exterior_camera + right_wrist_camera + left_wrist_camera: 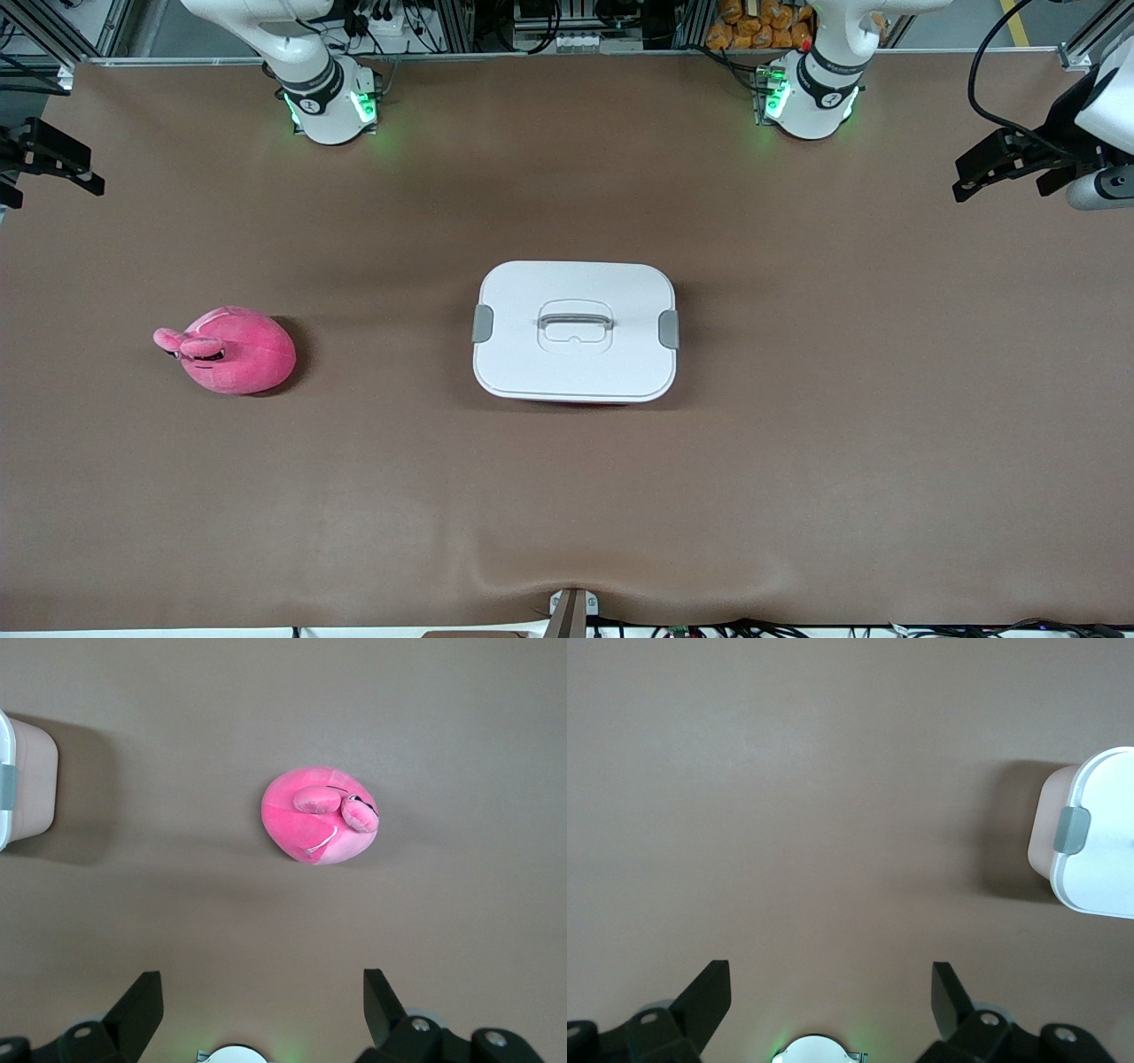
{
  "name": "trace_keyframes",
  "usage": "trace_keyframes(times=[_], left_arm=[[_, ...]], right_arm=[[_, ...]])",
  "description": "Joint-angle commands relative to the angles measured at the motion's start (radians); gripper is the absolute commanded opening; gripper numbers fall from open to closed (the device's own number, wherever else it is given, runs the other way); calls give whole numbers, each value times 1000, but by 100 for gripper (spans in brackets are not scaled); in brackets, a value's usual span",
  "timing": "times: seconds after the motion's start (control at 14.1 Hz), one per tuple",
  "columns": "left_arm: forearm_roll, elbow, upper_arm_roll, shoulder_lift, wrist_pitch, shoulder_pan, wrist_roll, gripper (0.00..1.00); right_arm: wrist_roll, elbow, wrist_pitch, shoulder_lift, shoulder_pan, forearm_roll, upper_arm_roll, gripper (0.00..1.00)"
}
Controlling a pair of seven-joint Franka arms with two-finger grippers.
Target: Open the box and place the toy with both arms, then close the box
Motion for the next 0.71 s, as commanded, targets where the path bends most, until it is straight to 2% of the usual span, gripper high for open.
trace_keyframes(times=[0.0,0.64], left_arm=[[-2,24,-3,12,-10,4,19,100],[-4,25,-3,18,-8,-7,6,100]], right_arm=[[12,17,-12,7,-4,-13,9,100],[12,19,-12,17,-1,-14,7,100]])
